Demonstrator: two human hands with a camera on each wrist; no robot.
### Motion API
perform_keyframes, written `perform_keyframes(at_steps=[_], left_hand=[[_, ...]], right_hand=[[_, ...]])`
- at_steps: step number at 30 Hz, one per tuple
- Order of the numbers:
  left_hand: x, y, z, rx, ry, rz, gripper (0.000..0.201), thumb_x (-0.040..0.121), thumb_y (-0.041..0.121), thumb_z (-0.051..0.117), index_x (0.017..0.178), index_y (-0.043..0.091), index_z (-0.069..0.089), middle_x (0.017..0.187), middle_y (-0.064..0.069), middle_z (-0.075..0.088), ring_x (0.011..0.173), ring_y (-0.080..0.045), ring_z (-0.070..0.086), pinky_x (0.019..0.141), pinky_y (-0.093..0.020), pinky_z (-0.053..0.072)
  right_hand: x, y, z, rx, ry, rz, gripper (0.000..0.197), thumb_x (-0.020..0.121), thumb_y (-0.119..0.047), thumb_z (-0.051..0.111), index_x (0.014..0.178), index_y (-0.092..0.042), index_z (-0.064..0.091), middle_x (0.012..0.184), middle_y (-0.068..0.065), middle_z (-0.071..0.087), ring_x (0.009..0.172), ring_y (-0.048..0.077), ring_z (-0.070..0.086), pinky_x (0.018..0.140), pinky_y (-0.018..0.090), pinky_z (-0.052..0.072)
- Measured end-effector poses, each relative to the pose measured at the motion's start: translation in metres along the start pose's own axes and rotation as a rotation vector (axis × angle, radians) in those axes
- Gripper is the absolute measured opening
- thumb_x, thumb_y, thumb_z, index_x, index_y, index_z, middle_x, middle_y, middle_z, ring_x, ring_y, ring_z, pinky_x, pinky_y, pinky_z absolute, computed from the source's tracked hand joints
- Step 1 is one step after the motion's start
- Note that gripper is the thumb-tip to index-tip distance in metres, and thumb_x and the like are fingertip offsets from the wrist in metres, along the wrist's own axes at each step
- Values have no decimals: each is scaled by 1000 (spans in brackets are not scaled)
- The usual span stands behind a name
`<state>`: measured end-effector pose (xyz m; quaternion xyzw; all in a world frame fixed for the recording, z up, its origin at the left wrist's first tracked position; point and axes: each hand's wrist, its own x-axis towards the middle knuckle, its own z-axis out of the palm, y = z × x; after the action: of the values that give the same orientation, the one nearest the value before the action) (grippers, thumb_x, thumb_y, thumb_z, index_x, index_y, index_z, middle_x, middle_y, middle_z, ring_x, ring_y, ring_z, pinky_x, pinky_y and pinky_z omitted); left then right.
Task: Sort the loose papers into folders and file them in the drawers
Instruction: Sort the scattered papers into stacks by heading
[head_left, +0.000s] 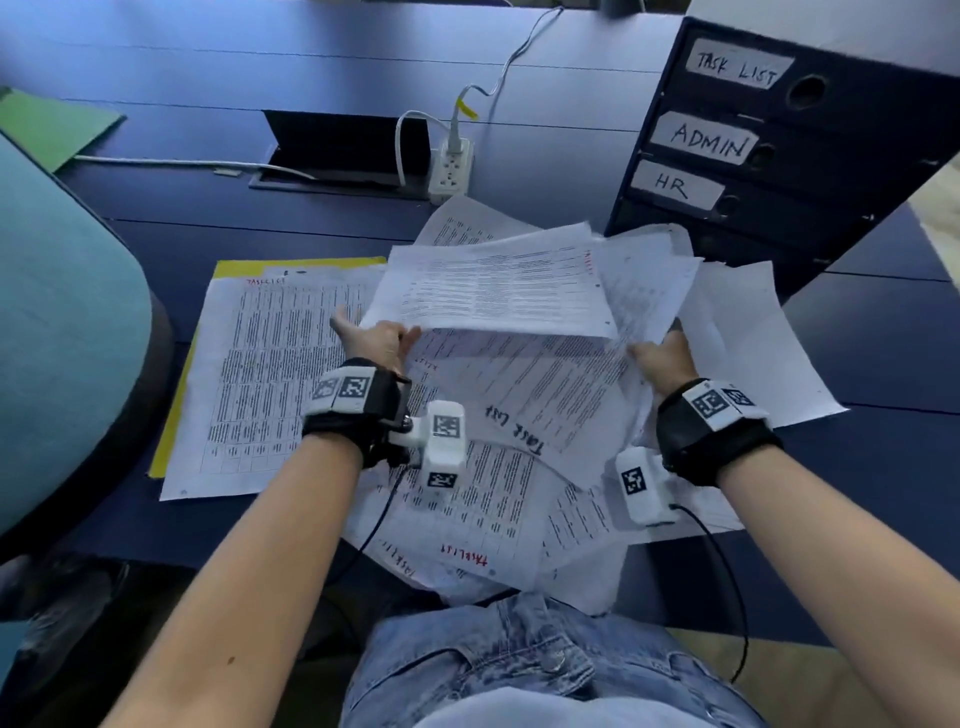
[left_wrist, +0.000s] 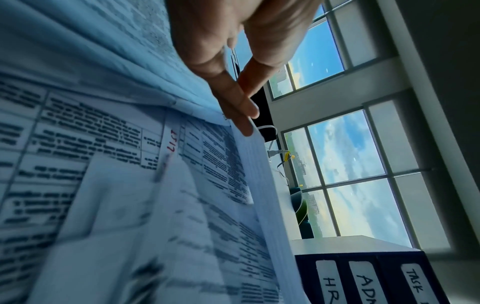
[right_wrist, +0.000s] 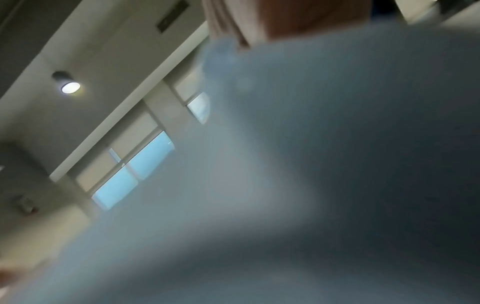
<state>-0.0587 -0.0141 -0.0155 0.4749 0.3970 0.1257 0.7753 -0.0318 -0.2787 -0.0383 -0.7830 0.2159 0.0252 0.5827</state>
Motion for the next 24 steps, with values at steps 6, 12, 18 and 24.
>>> perform_keyframes(at_steps=[6, 12, 18, 24], left_hand=[[-6, -4, -1, 283, -20, 30, 38, 87, -14, 43, 122, -2, 52, 128, -22, 50, 55, -9, 56, 51, -15, 51], [-6, -3, -4, 224, 17, 80, 40, 88, -10, 48, 127, -4, 49, 124, -22, 54, 68, -14, 58, 51, -14, 51], [-1, 3, -9, 402, 40, 190, 63, 84, -13, 40, 139, 15, 34, 134, -15, 45, 83, -22, 60, 60, -27, 55], [-1, 1, -17, 609, 69, 214, 63, 86, -10, 37, 143, 5, 13, 136, -20, 44, 115, -38, 52, 91, -38, 46]], right_hand=[[-12, -5, 4, -26, 177, 89, 54, 88, 5, 43, 137, -5, 23, 123, 13, 47, 119, 30, 47, 90, 27, 37], [-16, -7, -13, -716, 66, 12, 38, 98, -20, 33, 116, 5, 55, 123, 29, 52, 115, 41, 48, 93, 40, 38], [-11, -35, -44, -963, 178, -27, 41, 100, -23, 29, 121, 3, 52, 124, 28, 51, 116, 42, 46, 95, 44, 37], [-7, -80, -58, -559, 349, -657, 23, 80, 12, 31, 84, -1, 50, 72, 13, 41, 68, 24, 39, 61, 25, 23]])
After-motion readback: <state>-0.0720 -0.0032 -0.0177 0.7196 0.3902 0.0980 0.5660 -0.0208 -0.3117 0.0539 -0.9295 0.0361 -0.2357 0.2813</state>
